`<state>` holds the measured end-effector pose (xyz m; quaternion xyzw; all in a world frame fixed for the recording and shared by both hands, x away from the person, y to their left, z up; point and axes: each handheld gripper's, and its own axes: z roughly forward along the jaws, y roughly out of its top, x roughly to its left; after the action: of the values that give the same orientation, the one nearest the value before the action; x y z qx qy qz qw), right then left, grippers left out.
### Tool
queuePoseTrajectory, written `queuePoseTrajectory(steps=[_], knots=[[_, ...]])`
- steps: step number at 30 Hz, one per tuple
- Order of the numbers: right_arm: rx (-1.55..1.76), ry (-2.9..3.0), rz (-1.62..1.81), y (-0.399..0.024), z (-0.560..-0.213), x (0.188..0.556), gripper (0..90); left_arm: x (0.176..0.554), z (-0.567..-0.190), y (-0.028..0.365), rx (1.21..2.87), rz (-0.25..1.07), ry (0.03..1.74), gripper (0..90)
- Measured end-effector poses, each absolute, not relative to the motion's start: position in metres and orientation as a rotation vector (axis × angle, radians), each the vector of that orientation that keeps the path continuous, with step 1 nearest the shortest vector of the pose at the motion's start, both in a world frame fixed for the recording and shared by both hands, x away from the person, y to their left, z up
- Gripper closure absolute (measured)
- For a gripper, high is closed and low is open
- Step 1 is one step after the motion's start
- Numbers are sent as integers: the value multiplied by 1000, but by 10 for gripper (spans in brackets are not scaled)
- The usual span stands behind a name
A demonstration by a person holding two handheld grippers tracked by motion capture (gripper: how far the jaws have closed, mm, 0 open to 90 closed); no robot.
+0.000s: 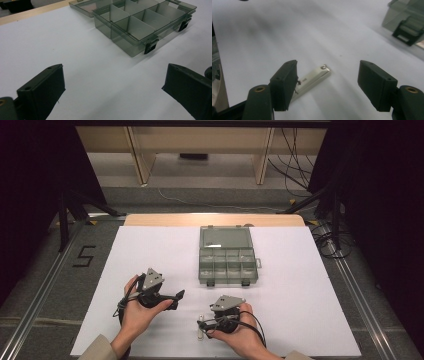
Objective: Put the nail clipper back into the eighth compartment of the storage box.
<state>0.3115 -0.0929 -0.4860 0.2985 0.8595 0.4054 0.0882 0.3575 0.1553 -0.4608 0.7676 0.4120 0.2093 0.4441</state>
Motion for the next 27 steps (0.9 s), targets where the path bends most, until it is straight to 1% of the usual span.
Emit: queuePoseTrajectory(steps=[2,6,16,18,22,27], knots=[[908,2572,1196,-86,-488,309,331,358,-460,157,1925,522,1011,29],[915,2552,1172,-75,-494,307,335,358,-461,158,1911,514,1019,31],[941,2550,1109,-66,-496,304,348,359,-461,161,1906,513,1029,36],[930,2552,1087,-65,-496,303,354,359,-461,162,1903,515,1031,36],[895,2525,1027,-59,-496,297,395,359,-462,163,1905,517,1033,37],[924,2525,1013,-58,-495,295,413,359,-462,163,1928,523,1027,39]])
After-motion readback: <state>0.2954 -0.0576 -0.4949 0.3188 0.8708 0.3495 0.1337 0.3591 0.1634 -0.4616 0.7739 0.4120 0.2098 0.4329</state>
